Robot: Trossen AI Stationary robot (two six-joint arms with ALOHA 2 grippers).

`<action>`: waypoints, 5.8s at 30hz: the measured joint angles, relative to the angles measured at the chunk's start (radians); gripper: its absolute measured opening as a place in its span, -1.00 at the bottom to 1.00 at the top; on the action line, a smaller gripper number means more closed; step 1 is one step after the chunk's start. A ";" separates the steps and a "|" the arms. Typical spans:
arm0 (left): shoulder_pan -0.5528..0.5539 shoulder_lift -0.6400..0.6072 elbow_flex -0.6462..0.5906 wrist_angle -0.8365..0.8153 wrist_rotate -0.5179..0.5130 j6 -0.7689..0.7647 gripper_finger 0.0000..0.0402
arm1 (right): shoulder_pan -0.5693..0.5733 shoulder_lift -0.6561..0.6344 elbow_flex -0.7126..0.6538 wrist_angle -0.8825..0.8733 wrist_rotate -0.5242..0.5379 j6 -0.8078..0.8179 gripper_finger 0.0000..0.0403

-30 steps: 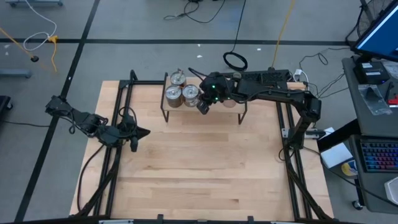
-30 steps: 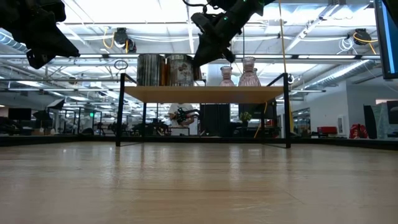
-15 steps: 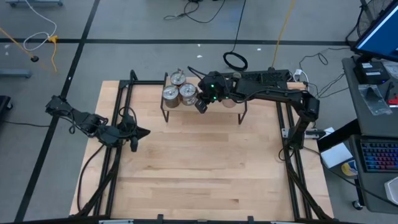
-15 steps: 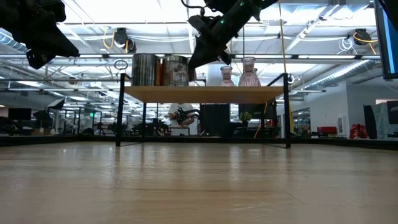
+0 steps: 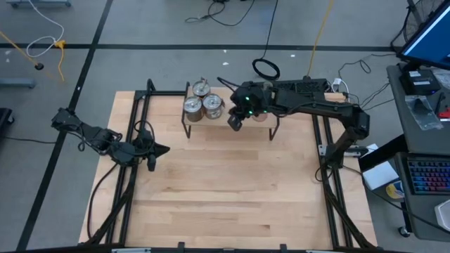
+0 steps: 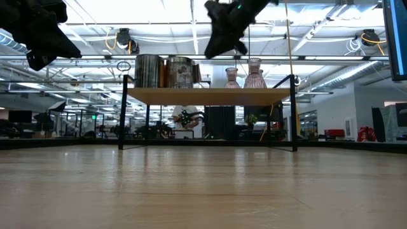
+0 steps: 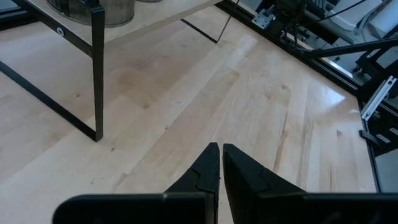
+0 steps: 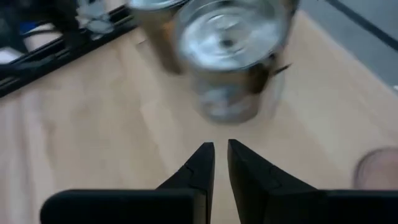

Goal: Pick & Place candle stick holders
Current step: Return to Home Position

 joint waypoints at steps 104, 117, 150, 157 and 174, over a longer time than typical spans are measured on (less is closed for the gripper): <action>0.000 -0.446 -0.324 0.400 0.050 0.637 -0.89 | 0.465 -1.682 -1.495 0.368 0.184 0.289 -1.00; 0.000 -0.445 -0.324 0.388 0.050 0.618 -0.89 | 0.466 -1.682 -1.588 0.591 0.095 0.136 -1.00; 0.000 -0.445 -0.323 0.388 0.050 0.625 -0.89 | 0.465 -1.681 -1.594 0.646 -0.024 0.108 -1.00; 0.000 -0.445 -0.323 0.388 0.050 0.625 -0.89 | 0.465 -1.681 -1.594 0.648 -0.024 0.108 -1.00; 0.000 -0.445 -0.323 0.388 0.050 0.624 -0.89 | 0.465 -1.681 -1.594 0.648 -0.023 0.108 -1.00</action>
